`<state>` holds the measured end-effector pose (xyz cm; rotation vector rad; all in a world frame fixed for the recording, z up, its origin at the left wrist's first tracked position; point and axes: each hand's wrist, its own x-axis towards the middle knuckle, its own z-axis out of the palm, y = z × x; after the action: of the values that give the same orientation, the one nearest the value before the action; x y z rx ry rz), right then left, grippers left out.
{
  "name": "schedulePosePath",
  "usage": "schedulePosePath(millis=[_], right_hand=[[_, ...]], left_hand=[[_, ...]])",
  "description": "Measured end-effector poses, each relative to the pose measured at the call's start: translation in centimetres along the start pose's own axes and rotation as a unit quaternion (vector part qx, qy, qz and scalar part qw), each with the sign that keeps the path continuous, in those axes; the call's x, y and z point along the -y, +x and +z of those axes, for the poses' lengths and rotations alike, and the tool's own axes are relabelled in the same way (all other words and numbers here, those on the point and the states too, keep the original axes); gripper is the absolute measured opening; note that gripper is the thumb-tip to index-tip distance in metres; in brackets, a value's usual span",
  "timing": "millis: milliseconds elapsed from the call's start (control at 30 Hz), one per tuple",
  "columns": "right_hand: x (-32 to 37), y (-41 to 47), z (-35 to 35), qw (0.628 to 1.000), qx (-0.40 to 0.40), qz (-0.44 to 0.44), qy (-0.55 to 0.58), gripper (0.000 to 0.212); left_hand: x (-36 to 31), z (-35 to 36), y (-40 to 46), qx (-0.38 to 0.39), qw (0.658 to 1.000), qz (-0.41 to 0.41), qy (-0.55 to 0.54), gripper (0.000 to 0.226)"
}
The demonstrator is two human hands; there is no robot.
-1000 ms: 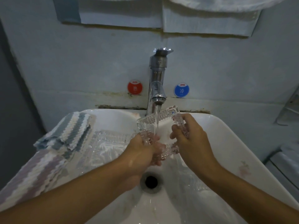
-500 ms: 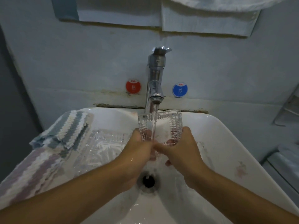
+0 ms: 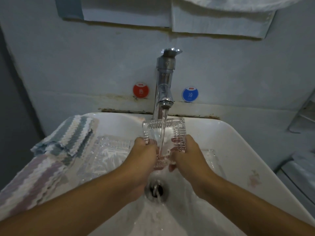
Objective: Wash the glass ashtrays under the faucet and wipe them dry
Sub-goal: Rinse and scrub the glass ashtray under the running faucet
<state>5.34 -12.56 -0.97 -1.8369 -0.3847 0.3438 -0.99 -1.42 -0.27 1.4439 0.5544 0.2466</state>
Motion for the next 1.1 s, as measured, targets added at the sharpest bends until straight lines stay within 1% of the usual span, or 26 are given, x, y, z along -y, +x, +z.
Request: schedulePosePath(millis=[33,67,133,167,200,300,433,500,600,667,800,867,967,1000,1100], right_hand=[[-0.1,0.1,0.2,1.0,0.003,-0.003,-0.001,0.025],[-0.2,0.1,0.3,1.0,0.003,-0.01,-0.01,0.03],[-0.4,0.3,0.4,1.0,-0.001,-0.017,-0.024,0.047],[-0.4,0.4,0.4,1.0,0.0,-0.011,-0.022,0.049],[-0.4,0.4,0.4,1.0,0.005,-0.001,-0.014,0.046],[-0.3,0.5,0.2,0.999,0.041,0.019,0.03,0.027],[-0.2,0.6,0.2,0.991,0.104,0.0,0.084,0.027],[-0.1,0.4,0.2,0.992,0.098,-0.009,0.081,0.024],[-0.1,0.2,0.0,0.997,0.062,-0.038,0.02,0.013],[0.1,0.2,-0.1,0.997,0.066,-0.039,0.014,0.012],[0.7,0.6,-0.5,0.986,0.163,0.002,0.041,0.017],[0.8,1.0,-0.8,0.98,0.189,0.032,0.06,0.023],[0.5,1.3,-1.0,0.981,0.183,0.037,0.054,0.028],[0.5,1.2,-0.9,0.983,0.178,0.028,0.04,0.026],[0.5,0.9,-0.7,0.989,0.146,-0.002,-0.013,0.013]], left_hand=[[-0.2,-0.1,-0.1,-0.005,1.0,0.004,0.012,0.023],[-0.3,-0.1,-0.2,-0.008,1.0,0.009,0.023,0.02],[-0.4,0.0,-0.4,-0.018,0.999,0.009,0.036,0.016],[-0.4,0.0,-0.5,-0.023,0.999,0.008,0.041,0.014],[-0.4,0.1,-0.6,-0.025,0.999,0.006,0.046,0.012],[-0.7,0.0,-0.7,-0.03,0.998,0.015,0.055,0.009],[-1.4,-0.8,-0.2,-0.062,0.992,0.064,0.087,0.014],[-1.5,-1.1,0.1,-0.072,0.987,0.093,0.106,0.014],[-1.5,-1.3,0.6,-0.085,0.978,0.125,0.148,0.017],[-1.6,-1.5,0.8,-0.085,0.975,0.122,0.166,0.018],[-1.9,-2.0,0.8,-0.076,0.976,0.09,0.183,0.02],[-2.0,-2.1,0.7,-0.066,0.976,0.081,0.19,0.022],[-1.9,-2.1,0.8,-0.059,0.975,0.075,0.202,0.025],[-1.9,-2.1,1.0,-0.06,0.973,0.075,0.208,0.025],[-1.8,-2.2,1.3,-0.06,0.972,0.07,0.214,0.024]])
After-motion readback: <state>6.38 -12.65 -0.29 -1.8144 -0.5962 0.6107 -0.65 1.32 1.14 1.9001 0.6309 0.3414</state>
